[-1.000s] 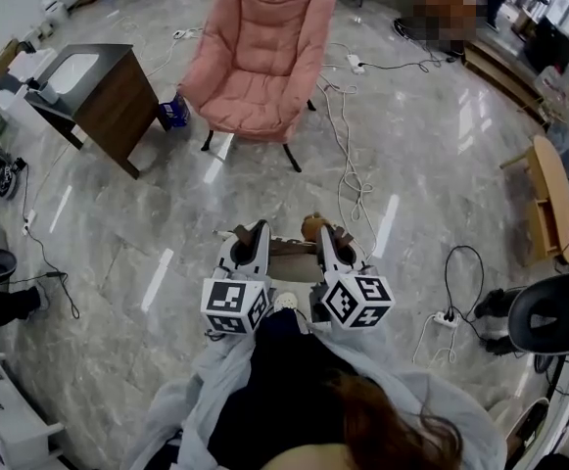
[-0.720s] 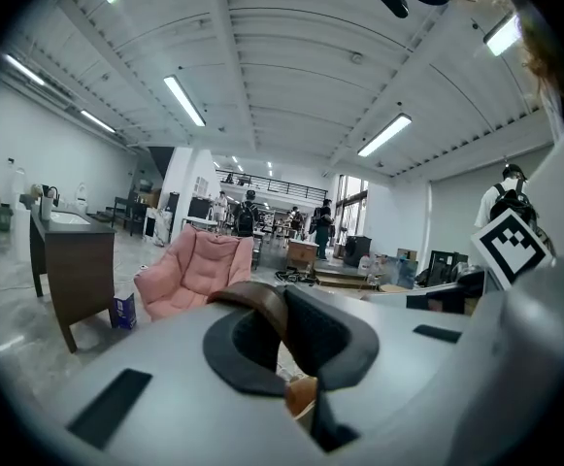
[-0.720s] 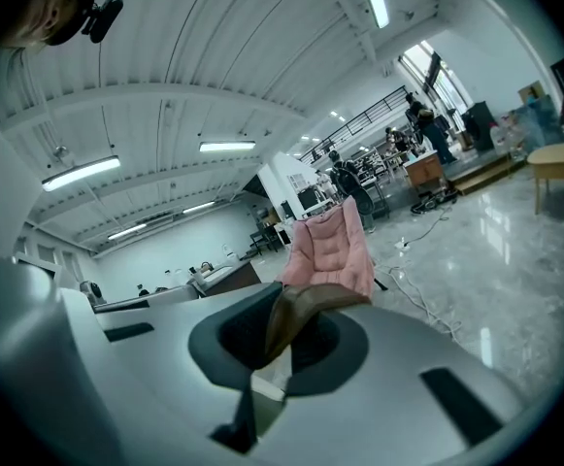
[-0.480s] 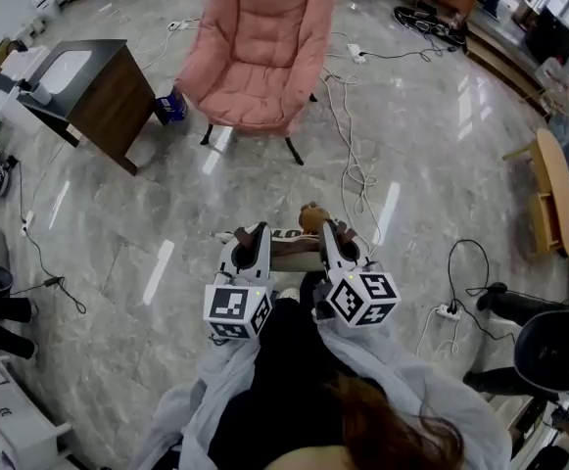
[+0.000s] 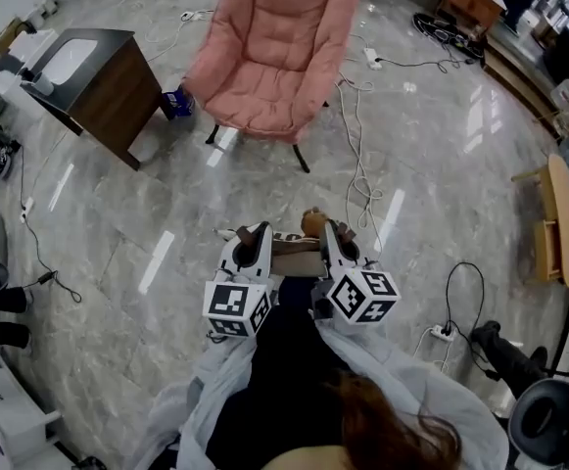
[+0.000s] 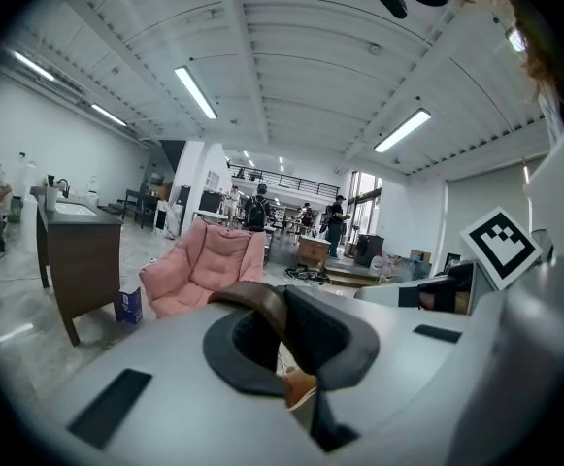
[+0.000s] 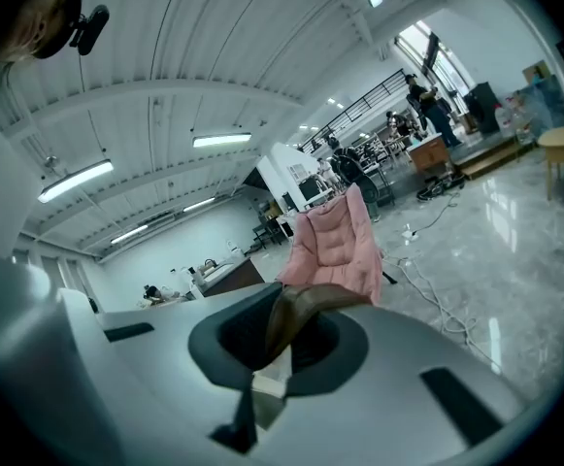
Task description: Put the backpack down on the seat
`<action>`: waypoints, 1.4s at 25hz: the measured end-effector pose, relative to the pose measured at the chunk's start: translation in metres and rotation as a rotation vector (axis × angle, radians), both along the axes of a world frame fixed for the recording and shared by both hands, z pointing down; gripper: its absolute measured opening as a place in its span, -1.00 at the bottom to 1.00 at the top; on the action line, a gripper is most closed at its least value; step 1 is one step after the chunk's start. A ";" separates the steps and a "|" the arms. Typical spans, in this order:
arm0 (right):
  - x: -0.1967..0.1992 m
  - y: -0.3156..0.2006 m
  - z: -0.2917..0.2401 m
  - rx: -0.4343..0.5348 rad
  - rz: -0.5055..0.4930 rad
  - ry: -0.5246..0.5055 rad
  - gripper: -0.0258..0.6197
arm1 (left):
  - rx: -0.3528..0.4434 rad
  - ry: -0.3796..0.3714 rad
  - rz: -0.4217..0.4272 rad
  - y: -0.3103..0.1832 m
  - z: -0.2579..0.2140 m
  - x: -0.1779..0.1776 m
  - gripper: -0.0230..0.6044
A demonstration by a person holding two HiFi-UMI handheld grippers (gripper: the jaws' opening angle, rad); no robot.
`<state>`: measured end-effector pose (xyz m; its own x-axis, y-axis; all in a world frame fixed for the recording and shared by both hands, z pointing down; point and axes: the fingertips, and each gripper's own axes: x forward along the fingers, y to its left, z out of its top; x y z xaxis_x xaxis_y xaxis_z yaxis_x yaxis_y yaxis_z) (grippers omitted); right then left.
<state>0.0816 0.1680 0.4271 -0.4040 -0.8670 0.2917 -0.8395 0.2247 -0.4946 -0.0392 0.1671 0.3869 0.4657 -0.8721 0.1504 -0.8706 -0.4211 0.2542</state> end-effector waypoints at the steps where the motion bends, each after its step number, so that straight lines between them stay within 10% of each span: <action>1: 0.000 -0.010 0.002 -0.003 -0.010 0.008 -0.87 | -0.002 0.002 -0.009 -0.011 0.001 0.000 -0.88; 16: 0.013 -0.184 0.002 -0.052 -0.097 -0.016 -0.87 | -0.056 0.031 -0.103 -0.164 0.011 0.012 -0.88; 35: -0.005 -0.250 -0.031 0.024 -0.306 -0.069 -0.87 | 0.058 0.088 -0.241 -0.223 -0.045 -0.001 -0.88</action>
<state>0.0766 -0.0819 0.3960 -0.6651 -0.7085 0.2359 -0.6960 0.4737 -0.5395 -0.0401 -0.0558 0.3421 0.2523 -0.9655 0.0652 -0.9233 -0.2200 0.3150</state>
